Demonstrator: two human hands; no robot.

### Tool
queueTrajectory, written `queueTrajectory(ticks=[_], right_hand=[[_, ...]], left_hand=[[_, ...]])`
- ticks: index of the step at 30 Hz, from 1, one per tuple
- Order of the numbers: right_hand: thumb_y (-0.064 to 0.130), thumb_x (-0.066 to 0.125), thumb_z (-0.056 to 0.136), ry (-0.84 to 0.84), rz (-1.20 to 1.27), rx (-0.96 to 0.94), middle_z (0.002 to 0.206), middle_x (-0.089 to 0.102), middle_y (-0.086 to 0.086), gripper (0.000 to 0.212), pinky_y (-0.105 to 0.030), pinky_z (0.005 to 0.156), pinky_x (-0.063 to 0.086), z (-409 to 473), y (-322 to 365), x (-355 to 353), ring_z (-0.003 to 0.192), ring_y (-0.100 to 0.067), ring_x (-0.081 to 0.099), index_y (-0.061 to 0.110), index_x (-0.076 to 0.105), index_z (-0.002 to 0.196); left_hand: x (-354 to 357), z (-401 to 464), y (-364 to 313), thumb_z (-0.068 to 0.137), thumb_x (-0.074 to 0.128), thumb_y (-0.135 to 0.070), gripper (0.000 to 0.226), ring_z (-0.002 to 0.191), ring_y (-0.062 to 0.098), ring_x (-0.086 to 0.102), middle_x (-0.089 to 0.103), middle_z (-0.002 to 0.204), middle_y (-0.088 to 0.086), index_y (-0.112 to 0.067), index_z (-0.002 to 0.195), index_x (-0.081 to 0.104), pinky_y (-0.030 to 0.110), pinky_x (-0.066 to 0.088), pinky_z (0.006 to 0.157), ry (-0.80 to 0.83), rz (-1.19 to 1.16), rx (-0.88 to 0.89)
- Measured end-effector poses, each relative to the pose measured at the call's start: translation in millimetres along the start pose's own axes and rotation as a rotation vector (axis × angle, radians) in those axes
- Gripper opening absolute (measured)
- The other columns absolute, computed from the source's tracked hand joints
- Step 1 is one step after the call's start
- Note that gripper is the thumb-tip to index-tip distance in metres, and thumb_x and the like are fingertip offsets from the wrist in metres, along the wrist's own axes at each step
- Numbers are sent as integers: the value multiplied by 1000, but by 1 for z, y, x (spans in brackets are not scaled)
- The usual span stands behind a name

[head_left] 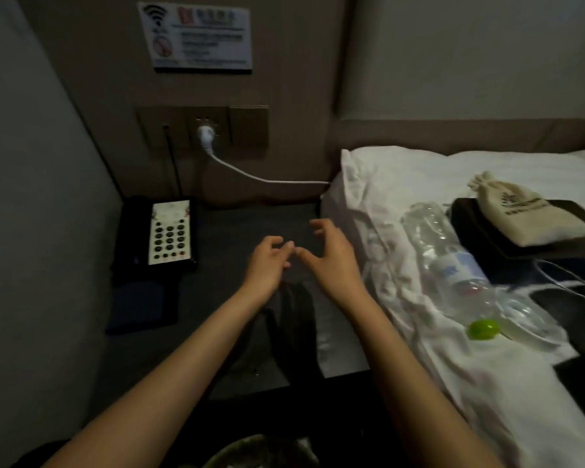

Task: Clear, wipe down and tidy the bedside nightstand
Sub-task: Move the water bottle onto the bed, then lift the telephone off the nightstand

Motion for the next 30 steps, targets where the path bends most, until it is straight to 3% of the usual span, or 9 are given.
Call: queueTrajectory(ticks=[3, 5, 8, 12, 15, 17, 22, 26, 30], right_hand=[[22, 70, 89, 204, 219, 120, 130, 57, -12, 52, -35, 100, 47, 24, 6, 64, 121, -24, 56, 10, 49, 135], [26, 67, 91, 319, 312, 185, 132, 56, -10, 53, -33, 95, 49, 38, 13, 103, 117, -20, 56, 12, 47, 138], [26, 64, 94, 423, 357, 226, 136, 53, -11, 58, -32, 97, 47, 56, 25, 148, 119, -22, 54, 9, 41, 144], [21, 63, 95, 505, 381, 289, 143, 48, -19, 63, -42, 110, 42, 76, 35, 194, 129, -30, 51, 1, 33, 147], [19, 61, 96, 568, 409, 339, 144, 46, -21, 68, -45, 109, 42, 85, 38, 218, 129, -33, 50, -2, 26, 150], [18, 60, 97, 615, 479, 393, 145, 46, -20, 69, -45, 110, 41, 85, 38, 232, 130, -31, 49, 0, 22, 151], [13, 54, 99, 666, 615, 445, 138, 57, -15, 40, -42, 107, 42, 86, 39, 248, 129, -27, 52, 1, 50, 136], [10, 53, 99, 656, 667, 466, 142, 53, -15, 48, -41, 110, 41, 87, 39, 248, 132, -26, 50, 2, 41, 144], [6, 52, 99, 642, 747, 461, 143, 51, -18, 52, -41, 111, 42, 93, 46, 239, 135, -27, 47, 0, 35, 147]], left_hand=[[-75, 19, 21, 97, 53, -20, 37, 93, 25, 60, 60, 121, 20, -2, 130, 51, 33, 50, 62, -174, 45, 17], [-123, 31, 31, 96, 56, -21, 37, 101, 29, 61, 62, 119, 19, -2, 128, 55, 39, 53, 81, -294, 129, 30], [-188, 47, 45, 95, 57, -24, 39, 118, 36, 51, 59, 124, 22, -2, 128, 56, 37, 39, 101, -453, 383, 58], [-245, 67, 70, 97, 52, -36, 54, 133, 42, 28, 39, 138, 29, 0, 137, 42, 42, 24, 107, -511, 562, -63], [-268, 84, 95, 97, 48, -43, 60, 131, 45, 35, 42, 138, 30, 6, 132, 43, 45, 28, 109, -448, 599, -208], [-273, 93, 110, 98, 49, -42, 58, 121, 42, 49, 54, 129, 29, 9, 124, 51, 44, 38, 105, -359, 460, -244], [-267, 101, 117, 96, 56, -32, 47, 103, 32, 64, 65, 116, 19, 1, 129, 55, 34, 52, 86, -251, -65, -188], [-271, 101, 114, 94, 60, -29, 41, 75, 24, 65, 67, 94, 16, 5, 116, 60, 19, 55, 52, -276, -103, -212], [-274, 100, 96, 92, 62, -33, 36, 69, 22, 68, 69, 86, 14, 1, 103, 64, 22, 56, 53, -271, -104, -182]])
Point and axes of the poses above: each hand's wrist, its own z-axis towards the middle knuckle, its own x-axis out of the palm, y = z × x, the point moved 6 cm from there along z, towards the middle knuckle
